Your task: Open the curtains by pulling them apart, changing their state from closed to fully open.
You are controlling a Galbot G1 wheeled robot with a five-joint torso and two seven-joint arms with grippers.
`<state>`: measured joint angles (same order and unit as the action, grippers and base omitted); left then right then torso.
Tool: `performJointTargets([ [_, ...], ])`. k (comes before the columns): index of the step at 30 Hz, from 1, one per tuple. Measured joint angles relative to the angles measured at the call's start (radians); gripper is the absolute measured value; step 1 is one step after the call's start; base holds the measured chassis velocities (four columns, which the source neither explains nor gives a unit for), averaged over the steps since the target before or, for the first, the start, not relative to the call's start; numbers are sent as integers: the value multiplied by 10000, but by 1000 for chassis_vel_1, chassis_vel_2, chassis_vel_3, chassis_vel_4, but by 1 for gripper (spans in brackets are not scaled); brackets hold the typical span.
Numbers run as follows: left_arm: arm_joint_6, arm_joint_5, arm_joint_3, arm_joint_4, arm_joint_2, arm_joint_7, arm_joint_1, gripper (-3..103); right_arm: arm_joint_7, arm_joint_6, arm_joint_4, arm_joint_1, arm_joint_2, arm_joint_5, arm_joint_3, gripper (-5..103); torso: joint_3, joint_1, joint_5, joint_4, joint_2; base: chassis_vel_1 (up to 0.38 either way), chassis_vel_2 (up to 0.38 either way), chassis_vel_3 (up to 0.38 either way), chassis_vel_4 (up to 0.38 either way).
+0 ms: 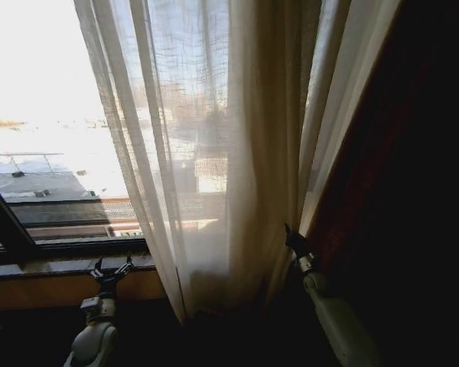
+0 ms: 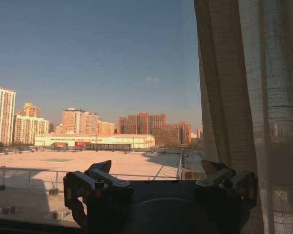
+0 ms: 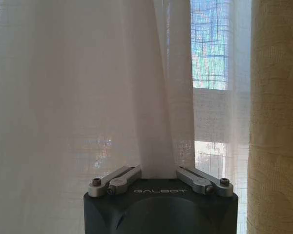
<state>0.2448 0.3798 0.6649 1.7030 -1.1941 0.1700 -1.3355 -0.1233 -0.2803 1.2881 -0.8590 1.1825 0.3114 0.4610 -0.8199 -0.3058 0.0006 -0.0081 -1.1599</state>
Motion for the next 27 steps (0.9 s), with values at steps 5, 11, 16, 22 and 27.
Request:
performJointTargets([
  [5,0,-1,1,-1,0,-3,1,100,-239,-30,-99,70,-3,-537,-22,0,1,1,-4,1,0,-21,-25,36,19],
  [11,0,0,5,-2,1,4,1,100,571,396,-1024,859,-106,-1012,-184,0,0,0,-8,11,-1,0,0,0,0],
  [16,0,-1,4,-1,1,3,0,100,1225,711,-2148,1581,-366,-1015,69,0,0,0,-2,4,0,0,0,0,0],
  [22,0,0,4,-1,1,3,1,100,1747,1132,-2262,1586,-805,-814,672,0,0,0,-5,2,-1,0,0,0,0],
  [27,0,0,4,-1,1,4,1,100,1786,1160,-1986,1240,-990,-817,960,0,0,0,-3,1,0,0,0,0,0],
])
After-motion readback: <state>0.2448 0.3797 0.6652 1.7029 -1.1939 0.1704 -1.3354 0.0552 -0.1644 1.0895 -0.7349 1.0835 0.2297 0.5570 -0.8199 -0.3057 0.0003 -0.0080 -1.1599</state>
